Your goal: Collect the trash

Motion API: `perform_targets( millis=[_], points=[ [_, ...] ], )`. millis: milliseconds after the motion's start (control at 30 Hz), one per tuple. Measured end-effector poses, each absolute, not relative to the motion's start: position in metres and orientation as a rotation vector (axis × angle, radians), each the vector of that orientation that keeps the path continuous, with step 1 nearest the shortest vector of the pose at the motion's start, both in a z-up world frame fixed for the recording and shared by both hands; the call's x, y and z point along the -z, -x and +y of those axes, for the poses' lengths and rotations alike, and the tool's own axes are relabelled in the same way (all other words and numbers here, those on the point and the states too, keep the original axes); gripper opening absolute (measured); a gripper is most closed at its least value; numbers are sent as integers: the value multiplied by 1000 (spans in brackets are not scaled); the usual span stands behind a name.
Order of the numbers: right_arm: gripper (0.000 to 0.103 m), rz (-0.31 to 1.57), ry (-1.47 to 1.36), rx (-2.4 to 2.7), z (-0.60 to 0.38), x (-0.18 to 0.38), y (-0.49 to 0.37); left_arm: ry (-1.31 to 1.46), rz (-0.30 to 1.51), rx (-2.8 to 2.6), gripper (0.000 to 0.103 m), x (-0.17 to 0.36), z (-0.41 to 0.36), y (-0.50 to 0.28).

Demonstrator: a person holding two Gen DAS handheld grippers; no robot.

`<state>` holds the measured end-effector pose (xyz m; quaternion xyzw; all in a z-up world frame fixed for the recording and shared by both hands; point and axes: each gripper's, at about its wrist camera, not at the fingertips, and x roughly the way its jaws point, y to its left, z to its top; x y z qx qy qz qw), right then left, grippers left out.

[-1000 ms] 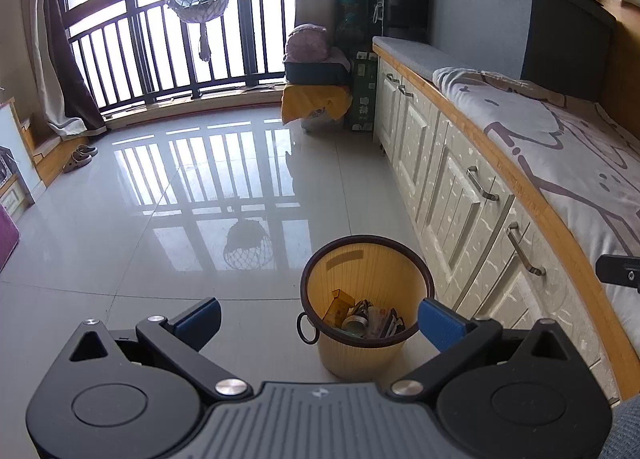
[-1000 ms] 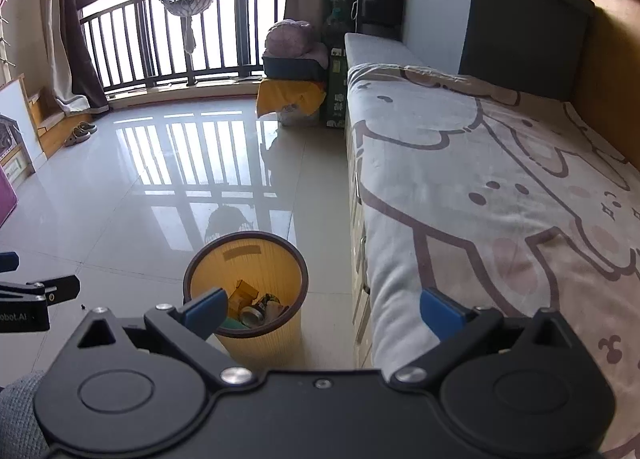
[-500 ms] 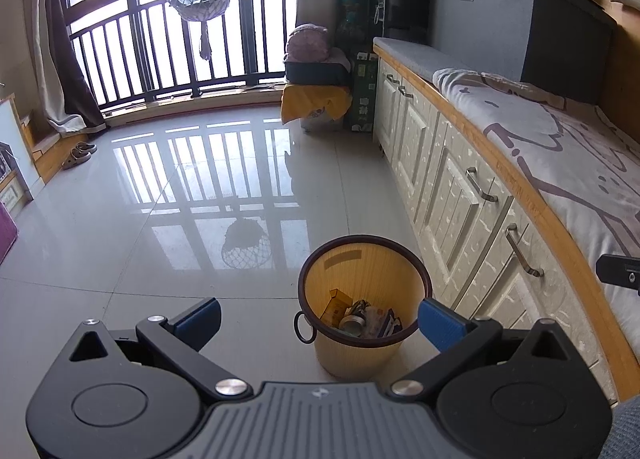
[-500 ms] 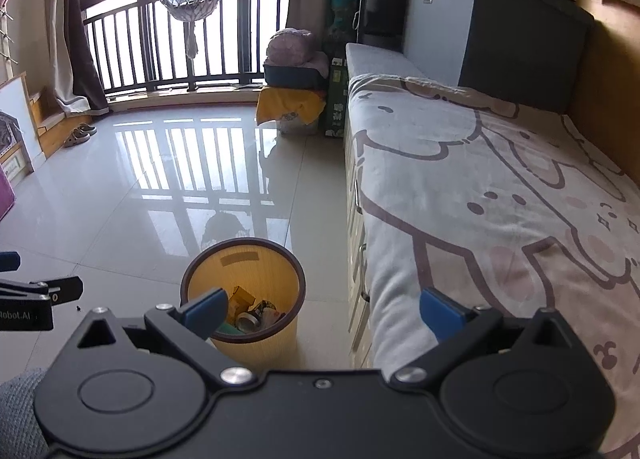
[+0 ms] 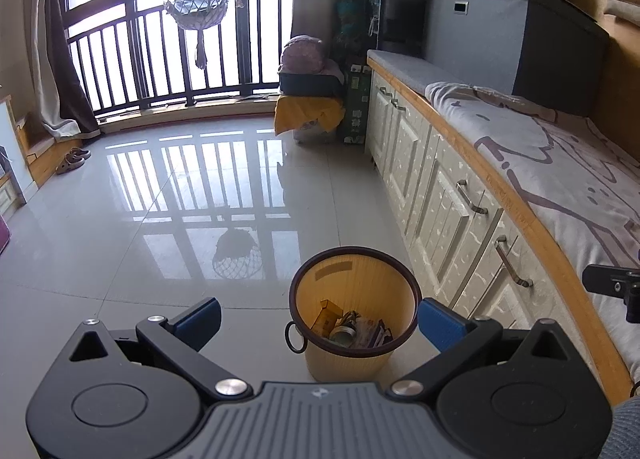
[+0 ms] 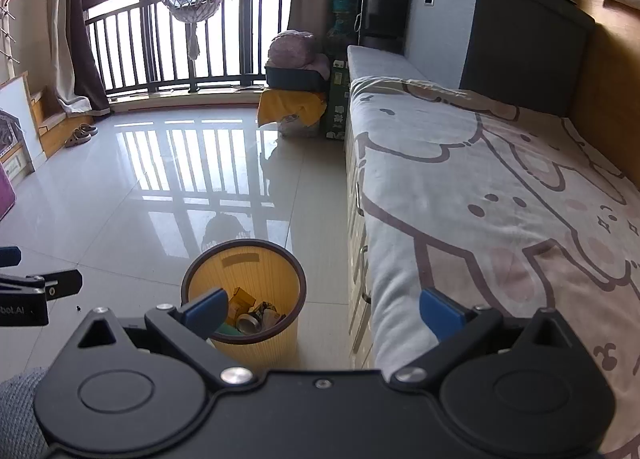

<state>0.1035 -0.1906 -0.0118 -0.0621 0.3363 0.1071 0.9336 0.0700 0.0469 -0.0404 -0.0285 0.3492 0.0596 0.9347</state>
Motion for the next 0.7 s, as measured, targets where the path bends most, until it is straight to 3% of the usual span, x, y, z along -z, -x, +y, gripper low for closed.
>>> perform_targets(
  millis=[700],
  points=[
    [103,681,118,-221,-192,10,-103,61,692,-118,103,32,49,-62]
  ],
)
